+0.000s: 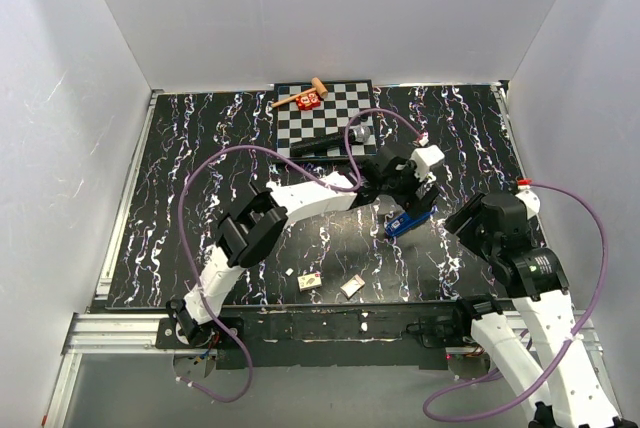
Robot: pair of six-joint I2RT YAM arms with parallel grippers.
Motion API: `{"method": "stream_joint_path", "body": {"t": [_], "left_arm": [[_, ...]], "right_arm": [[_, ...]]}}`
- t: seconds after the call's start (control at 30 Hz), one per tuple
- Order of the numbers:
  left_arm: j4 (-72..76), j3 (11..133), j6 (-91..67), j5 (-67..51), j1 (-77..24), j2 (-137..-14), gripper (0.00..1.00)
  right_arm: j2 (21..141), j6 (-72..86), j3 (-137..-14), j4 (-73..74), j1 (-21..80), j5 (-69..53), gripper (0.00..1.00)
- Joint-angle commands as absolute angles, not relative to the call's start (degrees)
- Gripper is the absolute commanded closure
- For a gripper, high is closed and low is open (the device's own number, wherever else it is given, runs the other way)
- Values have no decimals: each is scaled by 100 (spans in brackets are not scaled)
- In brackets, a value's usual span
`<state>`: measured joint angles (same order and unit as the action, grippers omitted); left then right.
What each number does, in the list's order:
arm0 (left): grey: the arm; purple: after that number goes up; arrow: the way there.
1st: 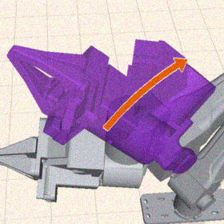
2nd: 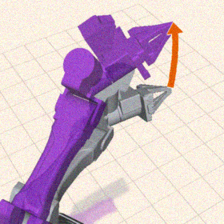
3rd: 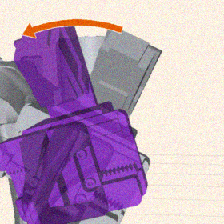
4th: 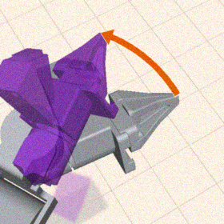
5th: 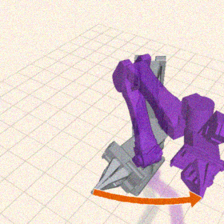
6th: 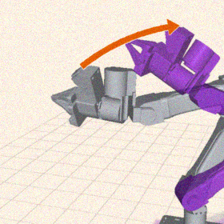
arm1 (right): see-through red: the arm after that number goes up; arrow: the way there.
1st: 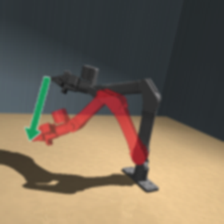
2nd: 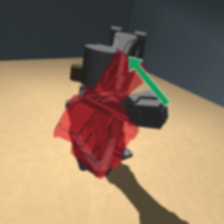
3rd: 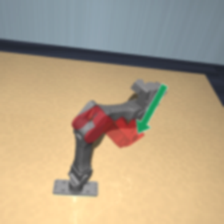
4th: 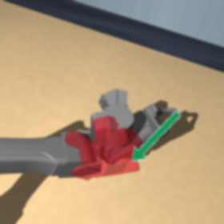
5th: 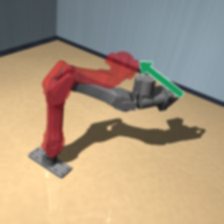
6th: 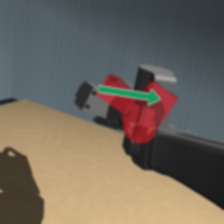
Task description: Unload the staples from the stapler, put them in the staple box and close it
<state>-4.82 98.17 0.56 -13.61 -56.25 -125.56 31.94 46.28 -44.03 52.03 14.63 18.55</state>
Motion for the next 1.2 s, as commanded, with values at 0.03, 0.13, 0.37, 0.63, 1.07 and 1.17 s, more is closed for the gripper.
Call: {"method": "stream_joint_path", "body": {"t": [0.03,0.13,0.37,0.63,1.07,1.17], "left_arm": [[-431,10397,220,-924,-5818,-12787,2],[-431,10485,307,-783,-5897,-12946,2],[-422,10556,369,-624,-5959,-13192,2],[-413,10608,457,-361,-6029,-13403,2],[-360,10661,440,-255,-6047,-13553,16],[-369,10687,431,-272,-6056,-13570,21]], "right_arm": [[3041,4553,-4324,5177,1441,1776,26],[2980,4526,-4315,5194,1441,1758,26],[2892,4482,-4386,5229,1450,1696,27],[2830,4474,-4298,5186,1441,1617,28],[2795,4439,-4184,5027,1441,1398,31],[2777,4438,-4175,5010,1441,1362,32]]}}
